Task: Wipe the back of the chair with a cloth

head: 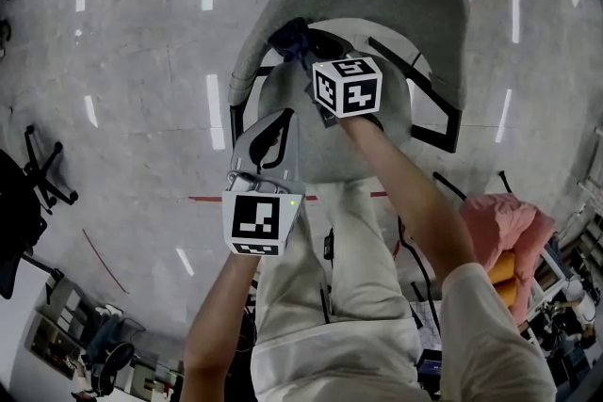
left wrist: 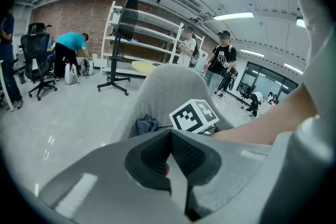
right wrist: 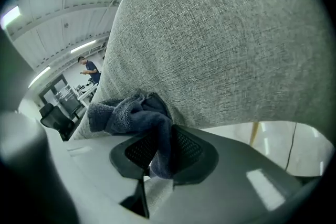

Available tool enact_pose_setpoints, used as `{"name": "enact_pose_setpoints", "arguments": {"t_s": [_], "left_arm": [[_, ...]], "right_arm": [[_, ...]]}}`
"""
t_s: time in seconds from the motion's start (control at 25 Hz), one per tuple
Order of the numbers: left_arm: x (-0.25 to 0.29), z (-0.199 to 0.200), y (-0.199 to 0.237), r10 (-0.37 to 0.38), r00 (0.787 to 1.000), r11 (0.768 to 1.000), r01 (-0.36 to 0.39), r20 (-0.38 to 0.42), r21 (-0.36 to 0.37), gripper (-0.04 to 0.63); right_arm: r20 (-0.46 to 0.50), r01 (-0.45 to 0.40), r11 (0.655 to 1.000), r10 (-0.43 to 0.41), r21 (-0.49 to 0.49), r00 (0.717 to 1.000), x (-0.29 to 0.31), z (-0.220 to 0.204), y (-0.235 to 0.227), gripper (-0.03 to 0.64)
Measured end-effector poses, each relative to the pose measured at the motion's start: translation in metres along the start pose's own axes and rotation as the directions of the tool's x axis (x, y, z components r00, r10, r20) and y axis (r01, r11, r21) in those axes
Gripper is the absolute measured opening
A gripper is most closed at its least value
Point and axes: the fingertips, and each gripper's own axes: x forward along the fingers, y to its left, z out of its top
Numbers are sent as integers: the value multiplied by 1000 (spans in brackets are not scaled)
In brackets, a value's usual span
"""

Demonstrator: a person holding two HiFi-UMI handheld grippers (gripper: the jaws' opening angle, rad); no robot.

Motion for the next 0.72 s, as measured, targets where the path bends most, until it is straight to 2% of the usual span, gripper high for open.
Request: {"name": "enact_pose_setpoints", "arguments": {"t_s": [0.16, 0.4, 0.72], "left_arm": [[4, -2, -3, -10, 1000, 1000, 10, -11, 5, 0], [14, 0, -7, -23, 1000, 1000, 23, -17, 11, 0], [26, 6, -22, -63, 998, 997, 64, -23, 31, 0]], "right_arm": [[12, 39, 998, -40, 55, 999, -5, 4, -15, 101], [29, 89, 993, -91, 76, 995, -16, 11, -43, 101], [56, 167, 969, -179, 181, 982, -38, 17, -85, 101]]}}
